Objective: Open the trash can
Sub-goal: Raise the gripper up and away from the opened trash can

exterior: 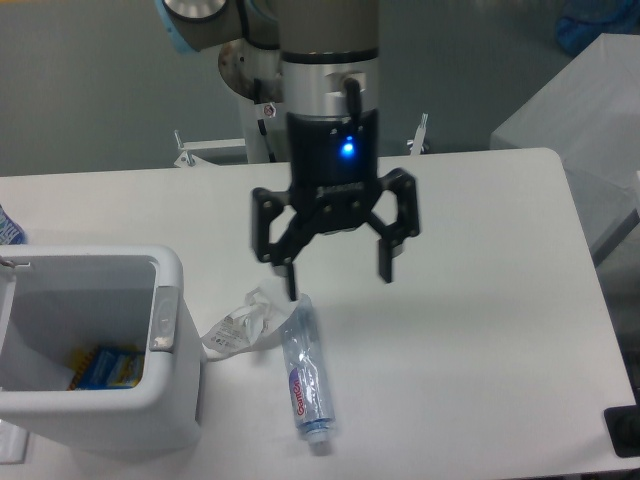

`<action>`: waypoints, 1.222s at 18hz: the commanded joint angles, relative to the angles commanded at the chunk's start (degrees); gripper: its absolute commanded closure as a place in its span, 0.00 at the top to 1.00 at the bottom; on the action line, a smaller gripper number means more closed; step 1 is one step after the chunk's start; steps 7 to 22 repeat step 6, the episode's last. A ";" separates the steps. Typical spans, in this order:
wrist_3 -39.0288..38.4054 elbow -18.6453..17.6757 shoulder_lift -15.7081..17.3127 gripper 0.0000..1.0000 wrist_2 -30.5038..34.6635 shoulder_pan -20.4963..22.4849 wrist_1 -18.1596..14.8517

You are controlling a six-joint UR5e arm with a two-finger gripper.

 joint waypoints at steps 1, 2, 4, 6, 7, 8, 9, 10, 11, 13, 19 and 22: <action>3.87 0.00 0.00 1.00 1.40 0.53 -1.06; 7.65 -0.26 0.00 1.00 2.72 0.79 -1.94; 12.76 -1.23 0.17 1.00 5.01 0.88 -2.74; 14.88 -1.67 0.35 1.00 6.77 0.88 -2.74; 14.88 -1.67 0.35 1.00 6.77 0.88 -2.74; 14.88 -1.67 0.35 1.00 6.77 0.88 -2.74; 14.88 -1.67 0.35 1.00 6.77 0.88 -2.74; 14.88 -1.67 0.35 1.00 6.77 0.88 -2.74; 14.88 -1.67 0.35 1.00 6.77 0.88 -2.74; 14.88 -1.67 0.35 1.00 6.77 0.88 -2.74; 14.88 -1.67 0.35 1.00 6.77 0.88 -2.74; 14.88 -1.67 0.35 1.00 6.77 0.88 -2.74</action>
